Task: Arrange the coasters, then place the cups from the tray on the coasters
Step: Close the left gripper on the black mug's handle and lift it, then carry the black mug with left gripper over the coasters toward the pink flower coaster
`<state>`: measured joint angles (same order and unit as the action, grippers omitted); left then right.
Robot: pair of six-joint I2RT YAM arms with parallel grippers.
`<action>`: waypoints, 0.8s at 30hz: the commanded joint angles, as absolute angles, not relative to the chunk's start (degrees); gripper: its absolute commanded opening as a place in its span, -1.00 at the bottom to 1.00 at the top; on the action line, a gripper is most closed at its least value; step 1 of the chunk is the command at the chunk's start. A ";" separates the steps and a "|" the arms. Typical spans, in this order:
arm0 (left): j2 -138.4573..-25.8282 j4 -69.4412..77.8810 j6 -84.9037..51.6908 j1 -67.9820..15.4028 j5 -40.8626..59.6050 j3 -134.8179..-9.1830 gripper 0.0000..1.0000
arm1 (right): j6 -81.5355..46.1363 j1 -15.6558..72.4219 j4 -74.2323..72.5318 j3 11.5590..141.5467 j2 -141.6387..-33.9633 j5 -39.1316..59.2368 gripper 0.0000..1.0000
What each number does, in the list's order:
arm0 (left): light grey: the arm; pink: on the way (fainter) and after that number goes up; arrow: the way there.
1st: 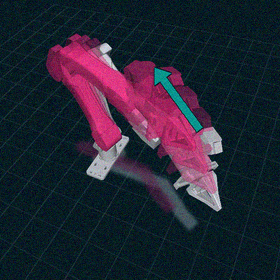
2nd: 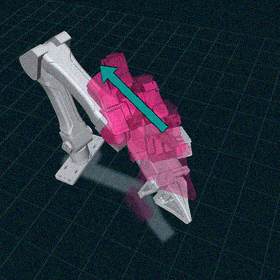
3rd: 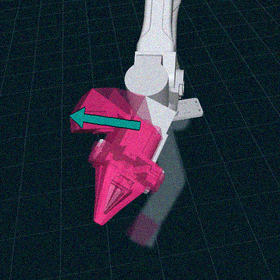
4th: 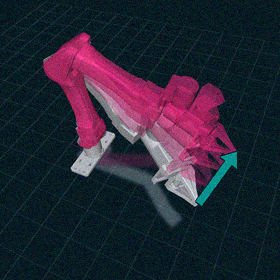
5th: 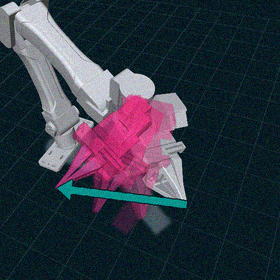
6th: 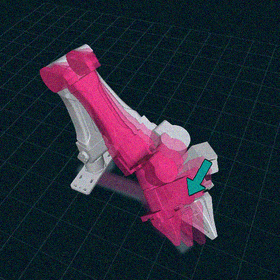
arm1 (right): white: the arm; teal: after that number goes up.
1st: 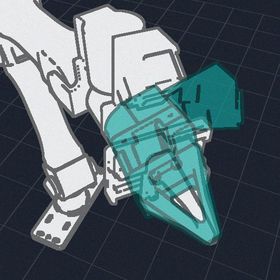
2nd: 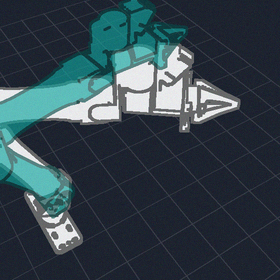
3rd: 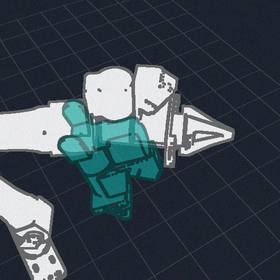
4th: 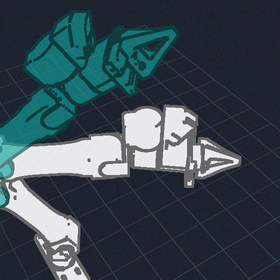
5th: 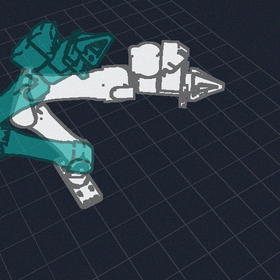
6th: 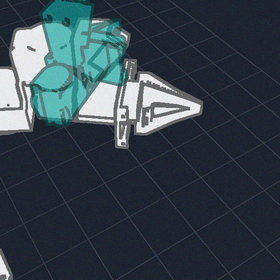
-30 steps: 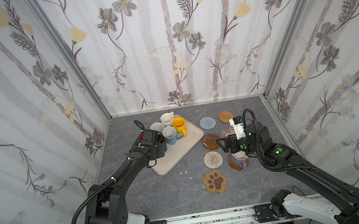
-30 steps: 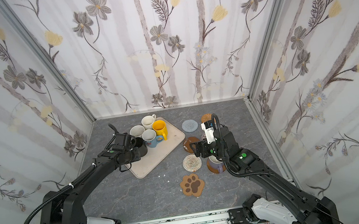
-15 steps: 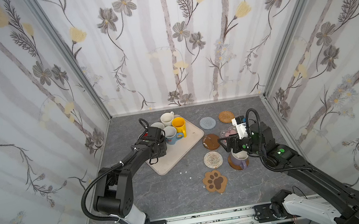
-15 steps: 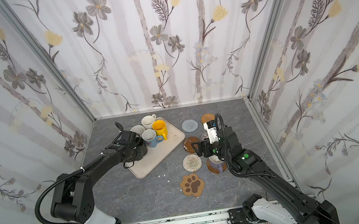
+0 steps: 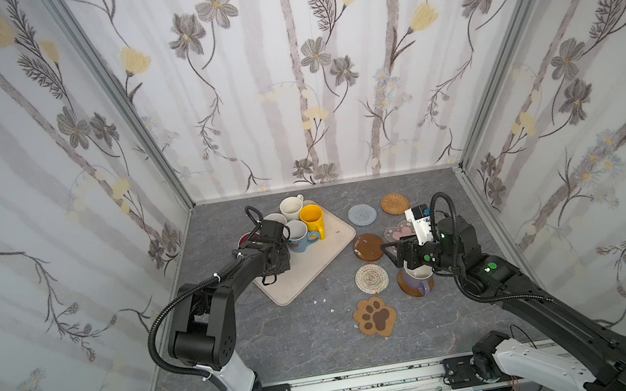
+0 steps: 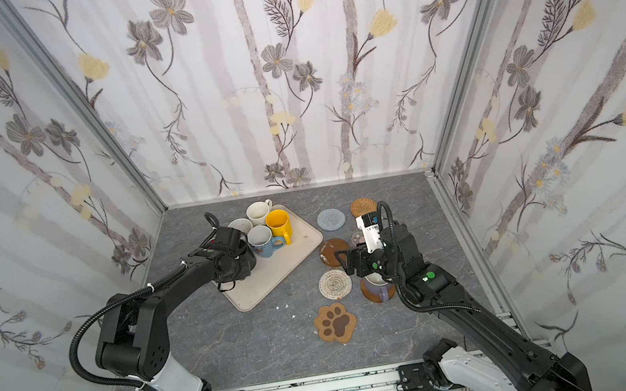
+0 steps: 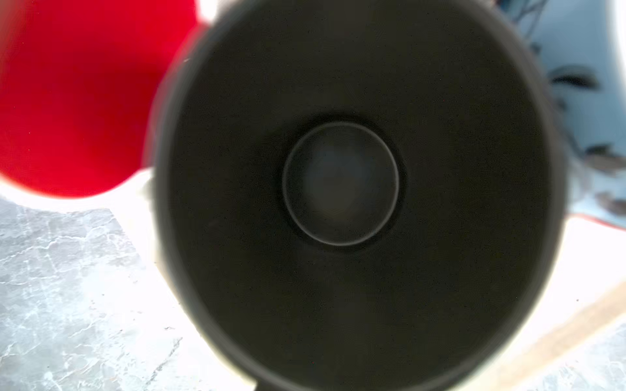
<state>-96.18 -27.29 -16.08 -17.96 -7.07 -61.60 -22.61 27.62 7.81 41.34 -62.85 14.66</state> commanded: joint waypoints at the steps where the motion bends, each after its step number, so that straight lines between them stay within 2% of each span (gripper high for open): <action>1: -95.62 -27.77 -16.01 -17.76 -7.86 -61.99 -0.70 | -22.24 27.44 6.21 41.09 -62.31 14.82 0.68; 17: -85.63 -28.52 -16.79 -18.96 -3.84 -57.14 -0.96 | -22.76 26.94 6.68 40.24 -61.05 14.58 0.69; 24: -78.09 -29.90 -15.57 -21.47 -1.20 -56.95 -0.97 | -23.43 26.69 6.22 40.56 -60.65 16.11 0.77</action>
